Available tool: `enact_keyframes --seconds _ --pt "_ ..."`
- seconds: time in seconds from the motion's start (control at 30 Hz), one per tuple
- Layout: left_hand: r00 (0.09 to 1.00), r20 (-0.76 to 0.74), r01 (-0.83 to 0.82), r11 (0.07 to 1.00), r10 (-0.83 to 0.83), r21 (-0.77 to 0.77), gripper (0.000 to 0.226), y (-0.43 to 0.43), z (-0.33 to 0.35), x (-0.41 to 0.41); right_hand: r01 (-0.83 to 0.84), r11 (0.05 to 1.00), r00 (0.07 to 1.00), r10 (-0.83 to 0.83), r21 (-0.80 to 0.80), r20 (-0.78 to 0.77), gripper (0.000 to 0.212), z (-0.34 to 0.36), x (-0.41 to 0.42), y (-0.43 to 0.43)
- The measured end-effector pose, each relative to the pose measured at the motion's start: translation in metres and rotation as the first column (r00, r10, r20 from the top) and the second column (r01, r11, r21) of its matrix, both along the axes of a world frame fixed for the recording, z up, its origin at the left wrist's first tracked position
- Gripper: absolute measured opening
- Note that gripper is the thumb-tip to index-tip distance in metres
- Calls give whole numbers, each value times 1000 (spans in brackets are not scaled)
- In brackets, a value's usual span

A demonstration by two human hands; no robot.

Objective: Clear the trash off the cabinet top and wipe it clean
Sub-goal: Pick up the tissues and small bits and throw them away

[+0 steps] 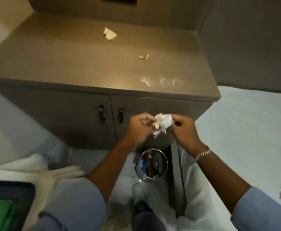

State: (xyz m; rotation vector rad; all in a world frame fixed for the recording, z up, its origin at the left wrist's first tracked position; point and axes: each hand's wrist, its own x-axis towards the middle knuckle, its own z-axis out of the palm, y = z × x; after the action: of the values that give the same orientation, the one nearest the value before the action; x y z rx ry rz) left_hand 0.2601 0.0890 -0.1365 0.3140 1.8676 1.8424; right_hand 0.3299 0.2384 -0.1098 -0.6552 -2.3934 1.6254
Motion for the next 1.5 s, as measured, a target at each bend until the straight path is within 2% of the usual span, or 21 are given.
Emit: enact_keyframes --seconds 0.1,0.17,0.27,0.33,0.43,0.5,0.6,0.67,0.73,0.8,0.87,0.97,1.1,1.13,1.2,1.3,1.43,1.5 --pt "948 315 6 988 43 -153 23 18 -123 38 117 990 951 -90 -77 296 25 -118 35 8" --pt "887 443 -24 973 126 -229 19 35 -208 59 174 983 897 -135 -55 421 24 -202 47 14" --pt "818 528 -66 949 227 -307 26 58 -311 76 211 976 857 -158 -53 491 26 -308 53 29" --pt "782 590 -25 955 202 -295 24 72 -363 84 173 980 855 -98 -102 510 33 -368 54 44" --pt "825 544 89 914 155 -395 43 78 -399 99 25 988 817 67 -151 573 53 -415 59 61" --pt "869 469 109 866 155 -487 45 75 -397 107 -14 991 787 94 -136 609 54 -417 60 71" --pt "894 405 36 871 192 -491 36 68 -359 112 3 995 823 53 -98 565 32 -377 62 70" --pt "896 356 -87 892 264 -444 26 69 -306 106 9 993 880 46 -114 472 24 -328 62 62" --pt "897 318 -182 912 307 -367 23 69 -240 98 -79 994 918 104 -81 384 20 -268 60 50" --pt "938 189 -234 934 290 -270 31 63 -163 84 -139 988 951 152 -65 268 20 -193 50 42" --pt "976 18 -210 956 219 -205 34 52 -93 65 -204 978 965 210 -52 155 21 -120 33 38" --pt "955 -251 -212 957 159 -198 27 31 13 27 -279 959 957 282 42 -69 9 -5 -9 40" --pt "888 -418 -273 952 193 -141 19 6 104 -42 -129 963 926 202 237 -320 7 87 -97 43" --pt "866 -461 -295 943 196 -152 20 0 117 -64 -107 953 927 198 283 -317 9 99 -122 42" --pt "818 -546 -350 910 182 -221 21 -9 133 -111 -182 892 950 268 413 -159 16 114 -169 40" --pt "756 -631 -437 851 172 -292 26 -14 139 -187 -403 649 904 394 645 168 38 117 -226 40" --pt "735 -676 -452 786 59 -422 43 -4 129 -274 -589 353 787 454 727 418 31 108 -257 27" --pt "730 -679 -433 714 -81 -551 48 3 122 -313 -610 290 773 421 738 474 33 106 -263 24"
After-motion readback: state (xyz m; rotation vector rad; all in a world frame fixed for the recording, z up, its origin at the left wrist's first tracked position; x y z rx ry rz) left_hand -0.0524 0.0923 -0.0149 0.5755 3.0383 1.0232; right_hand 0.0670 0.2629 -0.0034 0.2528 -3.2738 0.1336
